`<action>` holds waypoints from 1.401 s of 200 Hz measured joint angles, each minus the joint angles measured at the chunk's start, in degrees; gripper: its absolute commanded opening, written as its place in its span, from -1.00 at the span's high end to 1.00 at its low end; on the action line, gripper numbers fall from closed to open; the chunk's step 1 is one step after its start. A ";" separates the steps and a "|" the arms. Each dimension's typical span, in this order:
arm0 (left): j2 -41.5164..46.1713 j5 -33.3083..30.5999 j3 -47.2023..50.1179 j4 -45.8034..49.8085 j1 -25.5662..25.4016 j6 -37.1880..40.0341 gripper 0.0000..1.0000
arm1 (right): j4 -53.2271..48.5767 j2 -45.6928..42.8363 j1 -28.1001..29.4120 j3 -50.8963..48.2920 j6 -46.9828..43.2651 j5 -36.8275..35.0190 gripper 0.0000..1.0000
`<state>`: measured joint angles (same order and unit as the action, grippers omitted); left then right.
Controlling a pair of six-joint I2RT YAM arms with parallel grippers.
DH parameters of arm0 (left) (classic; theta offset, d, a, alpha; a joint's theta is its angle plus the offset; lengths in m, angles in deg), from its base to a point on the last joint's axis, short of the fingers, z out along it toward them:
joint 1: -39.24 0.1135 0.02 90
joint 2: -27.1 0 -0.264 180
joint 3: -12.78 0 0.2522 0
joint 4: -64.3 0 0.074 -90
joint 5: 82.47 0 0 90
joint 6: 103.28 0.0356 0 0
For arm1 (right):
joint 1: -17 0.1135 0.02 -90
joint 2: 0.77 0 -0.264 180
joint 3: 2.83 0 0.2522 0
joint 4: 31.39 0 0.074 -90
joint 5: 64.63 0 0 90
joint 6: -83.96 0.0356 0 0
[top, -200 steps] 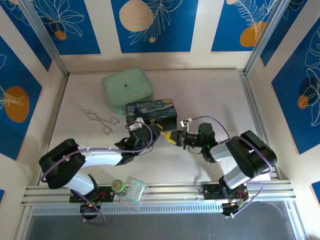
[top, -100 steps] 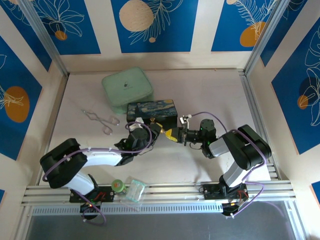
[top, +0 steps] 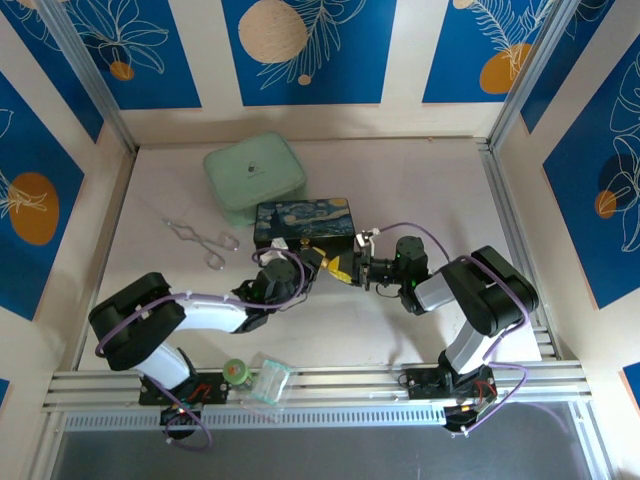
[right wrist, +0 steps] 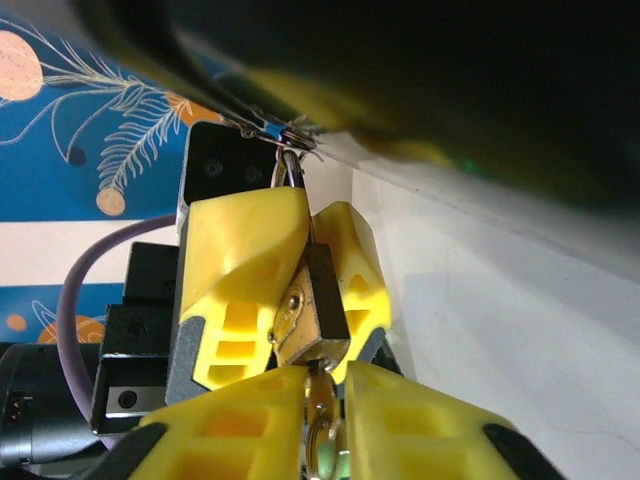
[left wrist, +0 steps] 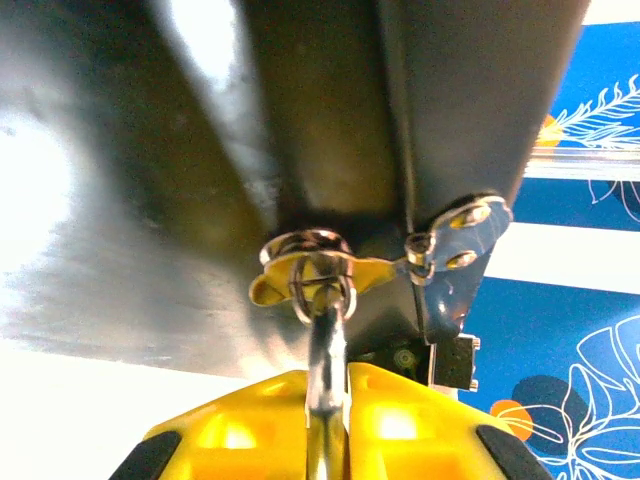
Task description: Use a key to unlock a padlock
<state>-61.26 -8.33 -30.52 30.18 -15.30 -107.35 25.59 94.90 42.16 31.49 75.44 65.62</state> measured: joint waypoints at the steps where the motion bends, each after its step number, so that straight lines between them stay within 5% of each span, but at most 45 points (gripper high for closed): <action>1: 0.02 0.02 0.04 -0.04 0.00 0.02 1.00 | -0.04 0.00 0.00 -0.02 0.00 0.00 0.48; 39: 0.07 0.48 1.07 0.61 -0.11 -0.17 1.00 | -3.06 -4.52 -0.11 -2.47 -1.36 -1.51 0.50; 73: 0.07 0.61 1.44 0.83 0.02 -0.09 1.00 | -8.26 -11.30 -0.11 -5.95 -3.30 -2.56 0.78; 117: -0.72 1.22 1.53 0.76 0.07 -0.11 1.00 | -19.50 -18.95 0.63 -5.42 -8.74 -4.04 0.84; 280: -1.88 2.56 1.29 0.39 -1.88 -1.31 1.00 | -25.38 -13.68 2.51 1.84 -13.57 -6.88 0.84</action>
<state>-63.14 -5.77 -29.23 30.58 -17.18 -108.66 0.21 81.22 44.68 33.32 61.86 58.74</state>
